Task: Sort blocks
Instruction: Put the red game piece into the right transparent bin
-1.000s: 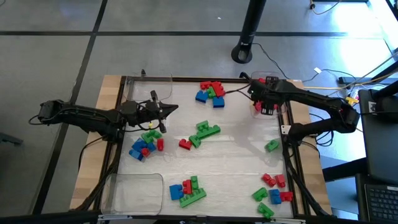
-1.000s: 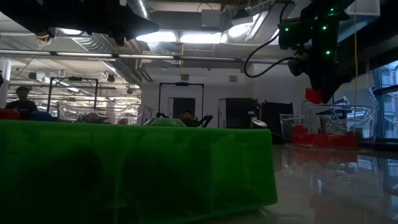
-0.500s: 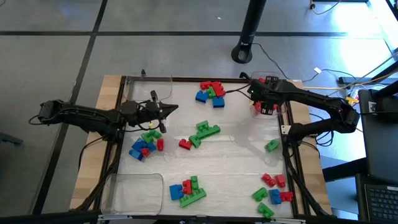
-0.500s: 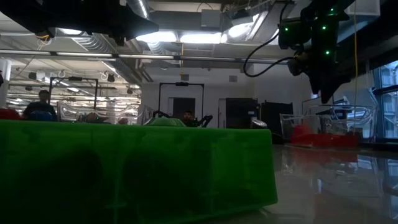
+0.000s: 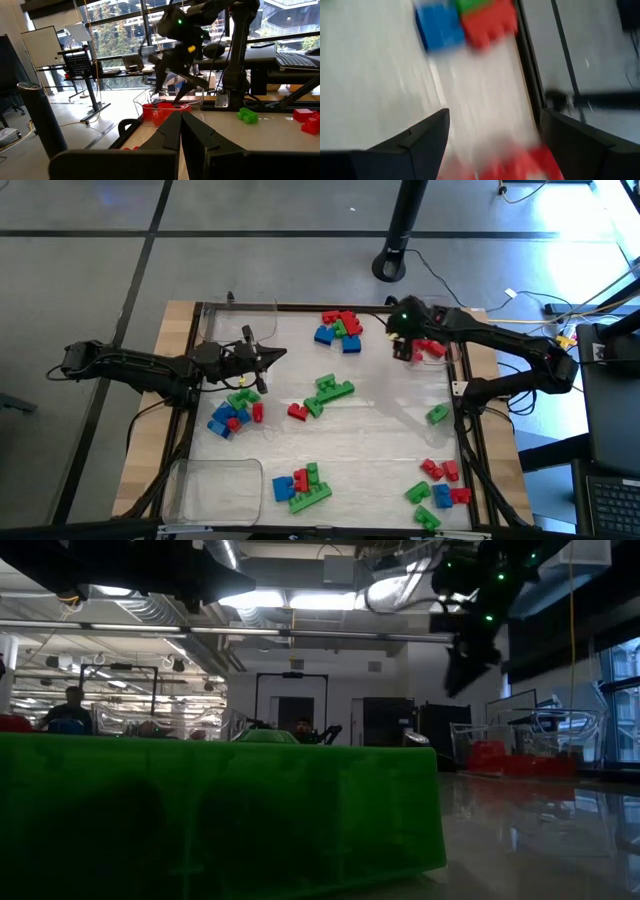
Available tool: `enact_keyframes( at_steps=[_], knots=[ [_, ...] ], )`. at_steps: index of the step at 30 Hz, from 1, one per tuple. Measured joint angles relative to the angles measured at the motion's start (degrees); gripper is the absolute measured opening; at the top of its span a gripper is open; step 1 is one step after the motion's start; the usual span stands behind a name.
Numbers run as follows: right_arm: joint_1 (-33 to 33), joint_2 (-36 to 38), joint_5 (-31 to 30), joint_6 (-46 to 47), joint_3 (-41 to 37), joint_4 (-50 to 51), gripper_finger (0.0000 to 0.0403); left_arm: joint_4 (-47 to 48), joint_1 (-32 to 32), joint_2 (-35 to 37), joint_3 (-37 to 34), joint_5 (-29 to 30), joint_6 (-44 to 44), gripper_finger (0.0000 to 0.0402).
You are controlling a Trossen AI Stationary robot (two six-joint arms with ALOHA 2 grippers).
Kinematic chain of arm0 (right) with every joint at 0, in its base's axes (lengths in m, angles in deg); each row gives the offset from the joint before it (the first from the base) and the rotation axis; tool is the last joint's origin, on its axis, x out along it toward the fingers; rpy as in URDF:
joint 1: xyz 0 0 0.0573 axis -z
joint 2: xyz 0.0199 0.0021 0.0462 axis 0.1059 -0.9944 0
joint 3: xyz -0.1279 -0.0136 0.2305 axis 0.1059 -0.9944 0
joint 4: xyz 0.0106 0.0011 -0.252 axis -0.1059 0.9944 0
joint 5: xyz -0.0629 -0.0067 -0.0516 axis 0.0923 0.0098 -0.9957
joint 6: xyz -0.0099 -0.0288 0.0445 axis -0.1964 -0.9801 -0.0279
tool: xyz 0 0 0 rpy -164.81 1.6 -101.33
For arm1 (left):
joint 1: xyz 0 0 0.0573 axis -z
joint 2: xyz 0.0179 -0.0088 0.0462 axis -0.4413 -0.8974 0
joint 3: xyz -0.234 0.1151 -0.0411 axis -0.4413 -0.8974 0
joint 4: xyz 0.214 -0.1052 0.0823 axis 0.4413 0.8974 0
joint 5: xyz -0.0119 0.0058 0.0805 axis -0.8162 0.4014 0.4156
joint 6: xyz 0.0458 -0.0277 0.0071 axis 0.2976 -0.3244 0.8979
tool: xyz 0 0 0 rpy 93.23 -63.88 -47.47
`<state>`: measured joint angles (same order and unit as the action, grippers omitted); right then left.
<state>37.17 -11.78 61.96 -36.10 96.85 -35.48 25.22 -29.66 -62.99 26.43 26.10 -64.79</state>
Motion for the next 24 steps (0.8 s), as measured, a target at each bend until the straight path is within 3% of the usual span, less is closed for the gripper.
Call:
enact_keyframes(
  at_steps=[3, 10, 17, 24],
  knots=[
    [0.0, -1.9, 3.75, 0.02, 0.0, -6.72, 0.0312, 0.0, 0.01, -0.01, 0.02, 0.0, 0.0, 0.0004],
    [0.0, -11.17, 5.79, 0.14, 0.0, -19.28, 0.0312, -0.02, 0.0, 0.0, 0.02, 0.0, 0.0, 0.0004],
    [0.11, -19.72, 4.28, -0.73, 0.0, -26.12, 0.0312, -0.02, 0.01, 0.0, 0.02, 0.0, 0.48, 0.0004],
    [0.09, -23.79, -0.02, -12.38, 2.87, -24.49, 0.0312, -0.15, 0.0, -0.01, 0.02, 0.0, 0.75, 0.0004]
  ],
)
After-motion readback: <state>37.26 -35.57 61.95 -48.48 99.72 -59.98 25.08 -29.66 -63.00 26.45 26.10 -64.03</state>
